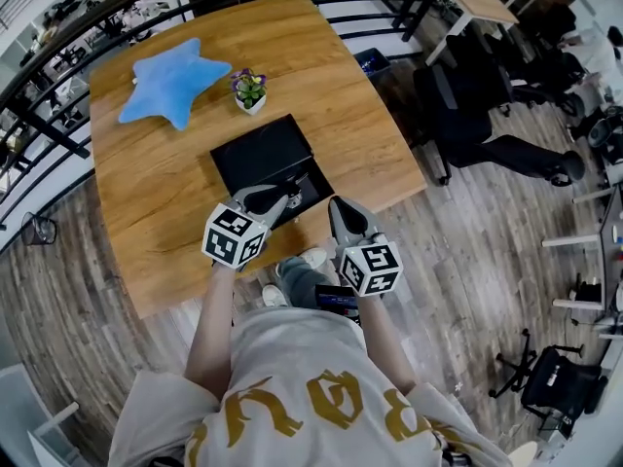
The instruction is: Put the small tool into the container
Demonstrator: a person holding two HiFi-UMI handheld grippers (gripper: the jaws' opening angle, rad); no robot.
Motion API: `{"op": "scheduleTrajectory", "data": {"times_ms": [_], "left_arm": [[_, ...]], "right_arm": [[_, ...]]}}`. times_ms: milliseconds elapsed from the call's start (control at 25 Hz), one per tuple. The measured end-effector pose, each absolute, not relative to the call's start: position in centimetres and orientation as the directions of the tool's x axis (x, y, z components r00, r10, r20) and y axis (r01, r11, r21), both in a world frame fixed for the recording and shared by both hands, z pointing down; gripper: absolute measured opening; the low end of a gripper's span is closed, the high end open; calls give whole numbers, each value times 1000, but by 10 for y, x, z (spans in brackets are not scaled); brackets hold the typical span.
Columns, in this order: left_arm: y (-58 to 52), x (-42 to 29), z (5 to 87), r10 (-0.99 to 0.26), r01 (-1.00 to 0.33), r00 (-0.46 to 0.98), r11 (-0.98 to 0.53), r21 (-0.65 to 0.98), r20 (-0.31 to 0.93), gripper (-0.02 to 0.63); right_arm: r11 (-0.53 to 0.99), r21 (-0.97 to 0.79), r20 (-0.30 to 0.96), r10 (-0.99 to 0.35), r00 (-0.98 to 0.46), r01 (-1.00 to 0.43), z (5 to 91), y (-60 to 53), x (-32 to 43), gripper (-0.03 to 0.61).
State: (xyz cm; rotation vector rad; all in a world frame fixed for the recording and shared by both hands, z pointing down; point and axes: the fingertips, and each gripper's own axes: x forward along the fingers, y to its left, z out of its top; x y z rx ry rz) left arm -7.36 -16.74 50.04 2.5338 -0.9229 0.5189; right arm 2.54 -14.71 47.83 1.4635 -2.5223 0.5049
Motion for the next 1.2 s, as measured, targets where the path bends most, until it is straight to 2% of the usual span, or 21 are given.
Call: {"op": "scheduleTrajectory", "data": {"times_ms": [160, 360, 960, 1200], "left_arm": [[-159, -90, 469, -600, -712, 666, -689, 137, 444, 2], [-154, -99, 443, -648, -735, 646, -671, 98, 402, 0], [-139, -119, 458, -650, -738, 629, -671, 67, 426, 0], [-134, -117, 465, -634, -731, 648, -673, 113, 422, 0]], "right_arm": [[497, -183, 283, -800, -529, -848, 459, -141, 7, 23], [519, -184, 262, -793, -550, -835, 451, -141, -6, 23], [539, -223, 258, -771, -582, -813, 453, -133, -29, 23], [525, -235, 263, -775, -574, -818, 458, -130, -24, 23]]}}
